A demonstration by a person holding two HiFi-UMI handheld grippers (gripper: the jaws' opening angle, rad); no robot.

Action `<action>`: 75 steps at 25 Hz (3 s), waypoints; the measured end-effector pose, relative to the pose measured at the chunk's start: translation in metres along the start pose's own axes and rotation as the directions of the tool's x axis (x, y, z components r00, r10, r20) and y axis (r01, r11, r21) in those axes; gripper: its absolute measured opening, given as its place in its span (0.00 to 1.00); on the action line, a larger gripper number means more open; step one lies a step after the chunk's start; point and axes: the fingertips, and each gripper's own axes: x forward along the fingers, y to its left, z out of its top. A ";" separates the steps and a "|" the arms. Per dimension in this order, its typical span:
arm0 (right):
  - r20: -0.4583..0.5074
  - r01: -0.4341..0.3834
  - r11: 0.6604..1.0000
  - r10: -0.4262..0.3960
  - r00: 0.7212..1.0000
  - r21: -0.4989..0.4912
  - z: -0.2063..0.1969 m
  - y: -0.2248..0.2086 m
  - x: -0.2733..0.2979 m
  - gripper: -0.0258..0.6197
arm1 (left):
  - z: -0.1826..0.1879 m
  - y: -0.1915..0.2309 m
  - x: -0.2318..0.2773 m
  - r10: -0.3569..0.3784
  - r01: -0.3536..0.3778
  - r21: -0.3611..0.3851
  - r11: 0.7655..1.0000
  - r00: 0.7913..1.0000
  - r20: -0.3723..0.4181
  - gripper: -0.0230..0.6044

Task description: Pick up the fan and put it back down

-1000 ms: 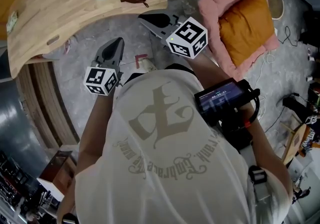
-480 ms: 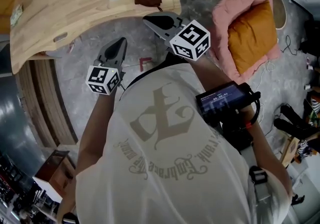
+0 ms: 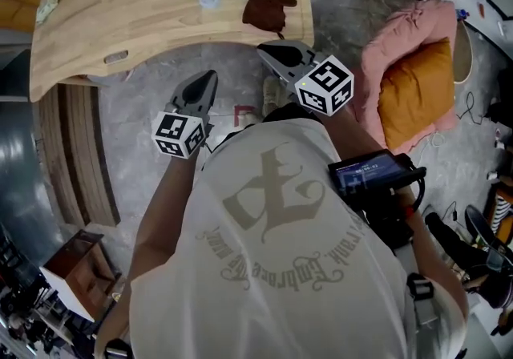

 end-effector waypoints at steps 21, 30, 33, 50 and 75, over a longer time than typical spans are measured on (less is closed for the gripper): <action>-0.018 -0.089 0.994 0.091 0.996 0.064 0.017 -0.127 0.067 0.06 | 0.019 0.090 0.100 0.128 -0.131 -0.052 0.990 0.990 -0.066 0.05; -0.027 -0.150 0.986 0.153 0.988 0.077 0.015 -0.149 0.083 0.06 | 0.027 0.109 0.120 0.197 -0.203 -0.079 0.976 0.978 -0.072 0.06; -0.027 -0.159 0.984 0.162 0.986 0.078 0.015 -0.155 0.086 0.06 | 0.025 0.114 0.122 0.222 -0.230 -0.108 0.967 0.972 -0.077 0.06; -0.059 -0.096 0.989 0.103 0.993 0.111 0.017 -0.172 0.107 0.06 | 0.016 0.162 0.149 0.177 -0.194 -0.125 0.973 0.975 -0.135 0.15; -0.155 0.182 0.977 -0.164 0.974 0.115 0.022 -0.203 0.113 0.06 | 0.003 0.232 0.221 0.042 -0.044 -0.009 0.999 0.979 -0.200 0.50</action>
